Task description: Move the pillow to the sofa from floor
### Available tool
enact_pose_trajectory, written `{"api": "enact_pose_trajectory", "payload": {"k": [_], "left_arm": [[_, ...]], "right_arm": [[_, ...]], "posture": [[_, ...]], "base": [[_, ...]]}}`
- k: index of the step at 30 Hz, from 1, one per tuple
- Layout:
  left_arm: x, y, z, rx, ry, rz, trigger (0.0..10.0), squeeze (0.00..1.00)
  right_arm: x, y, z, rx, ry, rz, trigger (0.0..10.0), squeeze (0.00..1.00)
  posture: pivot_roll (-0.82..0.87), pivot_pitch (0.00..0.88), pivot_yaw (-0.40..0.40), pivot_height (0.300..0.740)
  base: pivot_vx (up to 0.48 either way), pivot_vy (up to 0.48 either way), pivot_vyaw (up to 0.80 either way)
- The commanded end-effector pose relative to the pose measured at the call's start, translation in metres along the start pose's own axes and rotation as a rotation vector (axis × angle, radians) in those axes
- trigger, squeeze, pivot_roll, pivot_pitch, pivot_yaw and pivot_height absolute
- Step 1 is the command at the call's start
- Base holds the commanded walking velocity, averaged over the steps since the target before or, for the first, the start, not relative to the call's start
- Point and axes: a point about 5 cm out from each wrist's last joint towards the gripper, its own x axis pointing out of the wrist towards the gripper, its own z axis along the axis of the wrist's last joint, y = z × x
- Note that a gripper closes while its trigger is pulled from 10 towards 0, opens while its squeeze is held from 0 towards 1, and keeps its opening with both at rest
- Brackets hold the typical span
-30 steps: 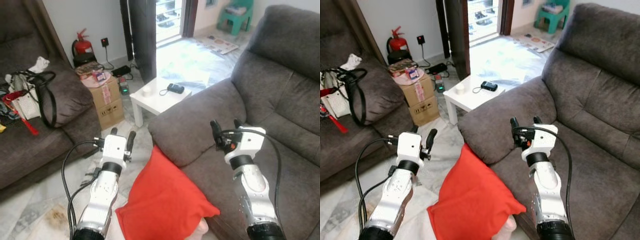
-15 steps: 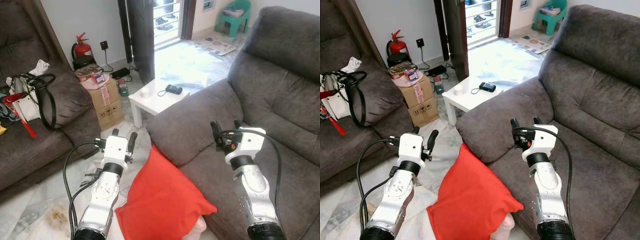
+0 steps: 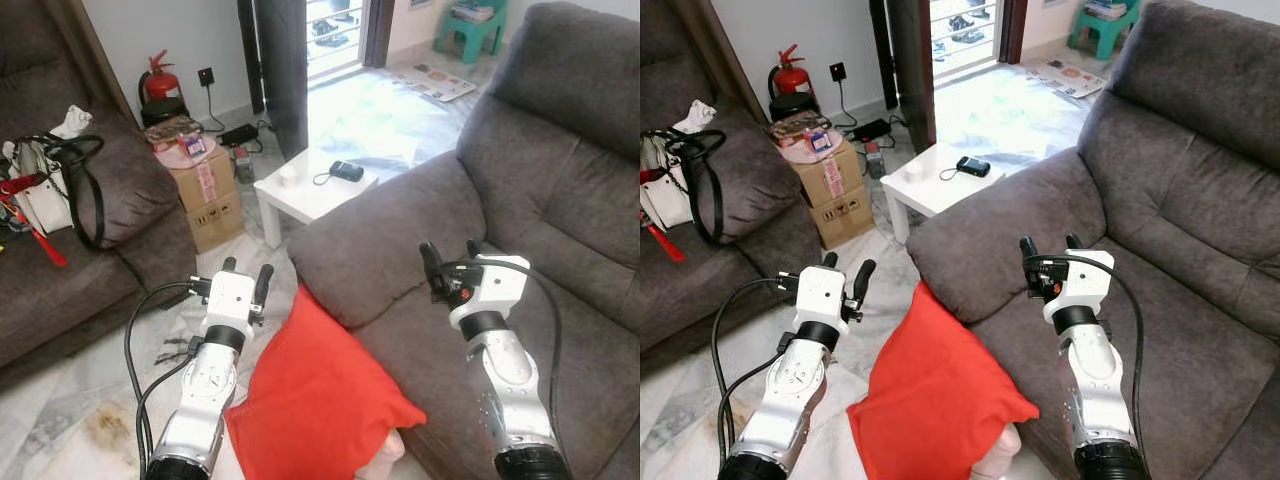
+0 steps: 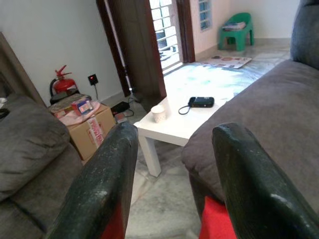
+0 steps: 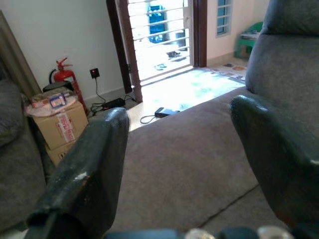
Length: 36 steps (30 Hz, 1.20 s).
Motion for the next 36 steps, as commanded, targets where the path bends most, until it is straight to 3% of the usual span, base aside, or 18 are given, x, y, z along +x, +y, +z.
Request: {"api": "enact_pose_trajectory", "payload": {"k": [1,5,8,17,21,25,27,31,36], "left_arm": [[-0.003,0.003,-0.007,0.008,0.028,0.007,10.0,0.0],[-0.003,0.003,-0.007,0.008,0.028,0.009,10.0,0.0],[-0.003,0.003,-0.007,0.008,0.028,0.009,10.0,0.0],[-0.003,0.003,-0.007,0.006,0.03,0.007,10.0,0.0],[-0.002,-0.007,-0.011,0.018,0.057,-0.084,10.0,0.0],[-0.001,-0.011,-0.012,0.033,0.069,-0.137,10.0,0.0],[-0.001,-0.009,-0.013,0.041,0.074,-0.13,10.0,0.0],[-0.003,0.008,-0.018,0.056,0.087,-0.056,10.0,0.0],[-0.004,0.027,-0.014,0.073,0.066,0.019,10.0,0.0]], "right_arm": [[-0.001,0.005,-0.003,-0.001,0.01,0.014,10.0,0.0],[-0.001,0.005,-0.003,0.006,0.003,0.017,10.0,0.0],[-0.001,0.005,-0.003,0.04,0.001,0.007,10.0,0.0],[0.0,0.004,-0.003,0.026,0.003,0.003,10.0,0.0],[-0.001,0.002,-0.006,0.043,0.013,-0.027,10.0,0.0],[-0.003,-0.011,-0.014,0.115,0.038,-0.143,10.0,0.0],[-0.006,-0.018,-0.017,0.128,0.052,-0.199,10.0,0.0],[-0.019,-0.05,-0.027,0.132,0.088,-0.398,10.0,0.0],[-0.021,-0.056,-0.028,0.15,0.079,-0.417,10.0,0.0]], "posture": [[-0.1,0.07,0.027,0.74],[-0.1,0.069,0.027,0.74],[-0.1,0.069,0.027,0.74],[-0.1,0.068,0.028,0.74],[-0.1,0.069,0.027,0.74],[-0.08,0.066,0.027,0.74],[-0.08,0.065,0.029,0.74],[-0.07,0.056,0.05,0.74],[-0.07,0.049,0.063,0.74]], "base": [[0.0,0.0,0.8],[0.0,0.0,0.8],[0.0,0.0,0.0],[0.0,0.0,0.0],[0.0,0.0,0.0],[0.0,0.0,0.0],[0.0,0.0,0.0],[0.0,0.0,0.0],[0.0,0.0,0.0]]}}
